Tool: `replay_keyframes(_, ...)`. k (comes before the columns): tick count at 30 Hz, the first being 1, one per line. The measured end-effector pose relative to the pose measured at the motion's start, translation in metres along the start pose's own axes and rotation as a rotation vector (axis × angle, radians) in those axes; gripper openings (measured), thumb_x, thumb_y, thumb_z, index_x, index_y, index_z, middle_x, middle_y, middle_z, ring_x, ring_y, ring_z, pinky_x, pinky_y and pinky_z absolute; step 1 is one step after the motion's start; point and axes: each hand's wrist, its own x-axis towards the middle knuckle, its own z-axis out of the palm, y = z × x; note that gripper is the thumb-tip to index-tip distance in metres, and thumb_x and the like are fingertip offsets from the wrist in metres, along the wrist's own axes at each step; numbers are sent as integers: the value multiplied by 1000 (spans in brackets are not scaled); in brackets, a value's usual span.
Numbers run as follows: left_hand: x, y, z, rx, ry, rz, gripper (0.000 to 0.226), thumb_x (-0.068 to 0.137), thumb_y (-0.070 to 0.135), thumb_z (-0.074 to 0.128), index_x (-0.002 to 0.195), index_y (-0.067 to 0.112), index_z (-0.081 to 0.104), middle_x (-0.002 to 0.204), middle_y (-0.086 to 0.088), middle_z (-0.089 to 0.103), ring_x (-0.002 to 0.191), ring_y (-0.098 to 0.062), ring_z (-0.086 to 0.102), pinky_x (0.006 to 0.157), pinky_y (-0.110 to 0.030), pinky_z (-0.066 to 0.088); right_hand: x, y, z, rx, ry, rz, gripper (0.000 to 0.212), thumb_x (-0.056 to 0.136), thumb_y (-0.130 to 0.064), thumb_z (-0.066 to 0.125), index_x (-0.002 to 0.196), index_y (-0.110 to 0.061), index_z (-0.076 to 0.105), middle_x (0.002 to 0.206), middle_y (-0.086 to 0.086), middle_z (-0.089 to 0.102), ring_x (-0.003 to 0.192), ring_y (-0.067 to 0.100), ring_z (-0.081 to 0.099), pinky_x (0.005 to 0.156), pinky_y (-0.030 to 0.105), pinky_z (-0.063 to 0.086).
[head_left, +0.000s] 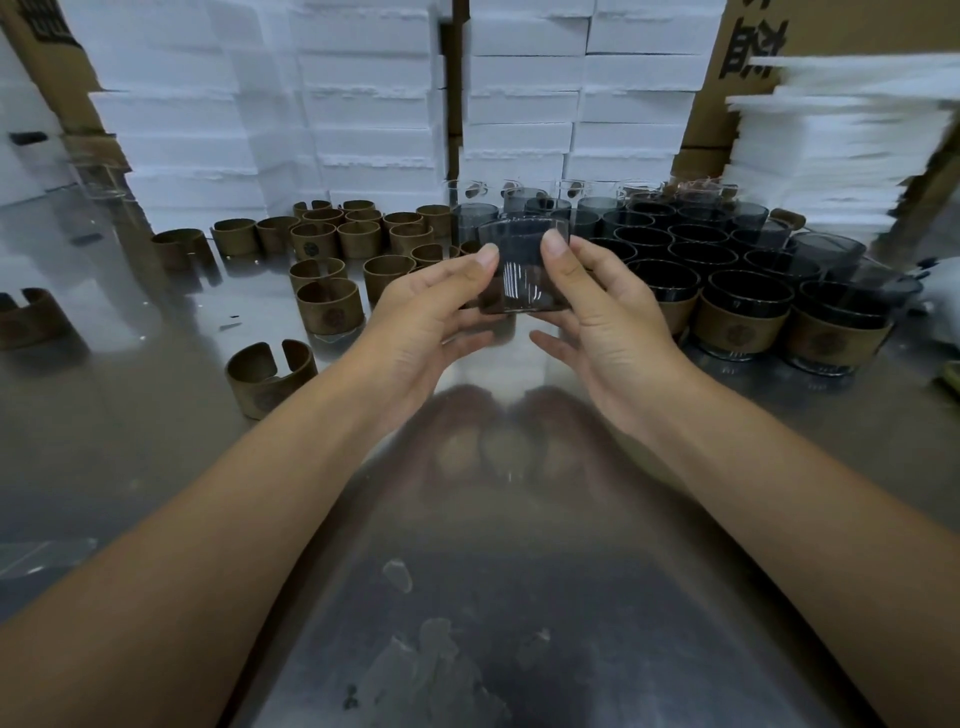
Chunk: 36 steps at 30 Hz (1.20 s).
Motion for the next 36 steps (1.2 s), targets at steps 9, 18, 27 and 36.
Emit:
replay_keyframes(9,-1,-2,1,29,-25,6,38,68,41,67,99,20,69,98,0,72,95,-14,66,77,-24,52,0,3,0,-32,-59,-7,22,81,-37,69,101,-26,69,111,2,70,104,11,64,86,30,47)
replay_keyframes(18,-2,2,0,-107,-61,-29,40,72,44,60,101,18,67,96,-1,73,87,-12,69,69,-19,54,4,1,-6,98,-100,82,30,86,-42,62,111,-28,67,94,-11,72,84,5,67,83,27,47)
replay_keyframes(27,1,-2,3,163,0,50,62,70,64,51,123,33,55,107,0,73,94,-18,71,83,-32,49,6,6,-3,-85,-63,12,28,98,-45,44,120,-37,60,110,-7,71,97,10,68,76,27,49)
replay_keyframes(36,-3,-4,9,361,15,156,43,76,40,69,114,25,57,101,-15,70,76,-11,70,78,-30,56,7,5,-2,-33,52,110,42,98,-52,37,86,-26,67,78,-5,74,63,5,68,61,25,50)
